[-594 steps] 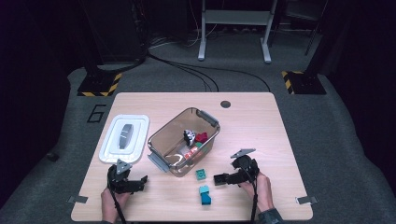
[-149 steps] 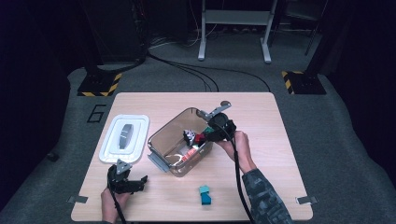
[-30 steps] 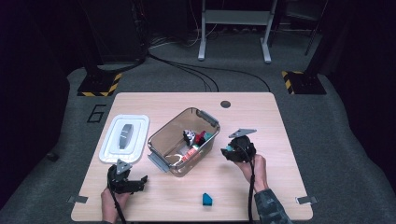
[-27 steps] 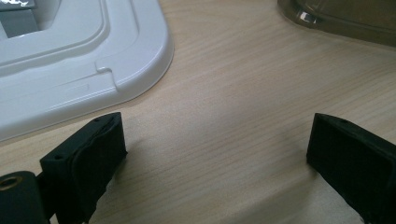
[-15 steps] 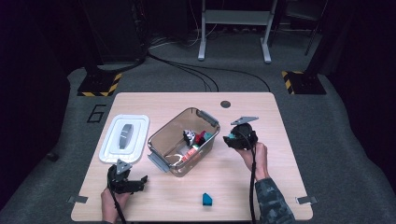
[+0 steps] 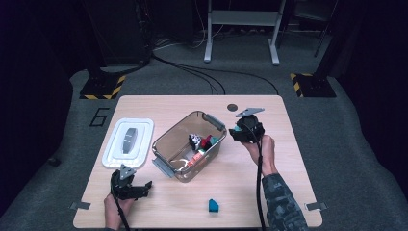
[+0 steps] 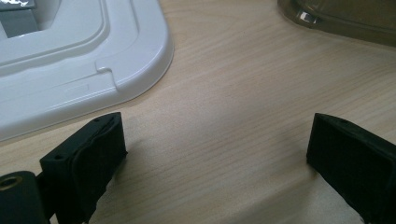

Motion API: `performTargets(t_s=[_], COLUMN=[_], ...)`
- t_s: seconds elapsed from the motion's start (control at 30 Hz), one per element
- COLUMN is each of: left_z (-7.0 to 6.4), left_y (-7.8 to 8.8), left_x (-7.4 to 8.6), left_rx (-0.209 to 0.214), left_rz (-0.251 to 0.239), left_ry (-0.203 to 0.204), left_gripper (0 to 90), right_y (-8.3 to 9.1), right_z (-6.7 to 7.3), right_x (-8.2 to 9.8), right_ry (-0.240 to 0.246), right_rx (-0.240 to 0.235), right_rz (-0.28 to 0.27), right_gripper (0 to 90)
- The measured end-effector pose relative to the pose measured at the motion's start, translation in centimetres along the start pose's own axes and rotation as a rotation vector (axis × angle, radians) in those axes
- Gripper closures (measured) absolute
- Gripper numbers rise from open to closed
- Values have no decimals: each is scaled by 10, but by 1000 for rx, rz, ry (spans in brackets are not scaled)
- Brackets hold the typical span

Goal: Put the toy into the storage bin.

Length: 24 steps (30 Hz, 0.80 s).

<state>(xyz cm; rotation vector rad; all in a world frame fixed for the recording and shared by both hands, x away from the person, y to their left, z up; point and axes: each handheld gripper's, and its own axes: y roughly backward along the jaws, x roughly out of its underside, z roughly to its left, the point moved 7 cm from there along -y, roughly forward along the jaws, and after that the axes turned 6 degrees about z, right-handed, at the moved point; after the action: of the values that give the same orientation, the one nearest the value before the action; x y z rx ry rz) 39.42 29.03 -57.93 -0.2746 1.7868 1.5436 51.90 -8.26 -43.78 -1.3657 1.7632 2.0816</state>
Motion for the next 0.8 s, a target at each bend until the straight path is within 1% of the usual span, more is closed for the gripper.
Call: performTargets(t_s=[0.13, 0.17, 0.2, 0.23, 0.27, 0.3, 0.33, 0.4, 0.47, 0.53, 0.57, 0.63, 0.67, 0.7, 0.77, 0.8], left_z=[0, 0, 0, 0, 0, 0, 0, 0, 0, 0, 0, 0, 0, 0, 0, 0], left_y=[0, 0, 0, 0, 0, 0, 0, 0, 0, 0, 0, 0, 0, 0, 0, 0], left_x=[0, 0, 0, 0, 0, 0, 0, 0, 0, 0, 0, 0, 0, 0, 0, 0], left_rx=[-2, -2, 0, 1, 0, 0, 0, -2, -2, -2, -1, -1, -1, -2, 0, 0], left_rz=[-1, -1, -4, -2, -4, -4, -3, -2, -2, -2, -2, -2, -2, -2, -4, -4], left_ry=[-1, -1, 4, 6, 6, 5, 5, -1, -1, -1, -1, 0, -1, -1, 6, 5], left_gripper=[45, 45, 45, 45, 45, 45, 45, 45, 45, 45, 45, 45, 45, 45, 45, 45], right_y=[4, 4, 5, 5, 6, 7, 8, 9, 10, 10, 10, 8, 8, 5, 2, 0], right_z=[2, 4, 4, 5, 6, 8, 8, 11, 15, 21, 24, 30, 34, 36, 45, 47], right_x=[-10, -13, -15, -17, -19, -22, -24, -29, -33, -37, -37, -39, -39, -41, -38, -37], right_ry=[23, 26, 40, 41, 48, 44, 57, 65, 72, 93, 82, 100, 92, 114, 104, 120], right_rx=[15, 21, 30, 34, 29, 30, 29, 29, 17, 5, -3, -20, -31, -38, -59, -68], right_rz=[-6, -15, -12, -22, -24, -27, -29, -40, -39, -49, -44, -46, -31, -47, -24, -19], right_gripper=[586, 586, 586, 586, 586, 586, 586, 586, 586, 586, 586, 586, 586, 586, 586, 585])
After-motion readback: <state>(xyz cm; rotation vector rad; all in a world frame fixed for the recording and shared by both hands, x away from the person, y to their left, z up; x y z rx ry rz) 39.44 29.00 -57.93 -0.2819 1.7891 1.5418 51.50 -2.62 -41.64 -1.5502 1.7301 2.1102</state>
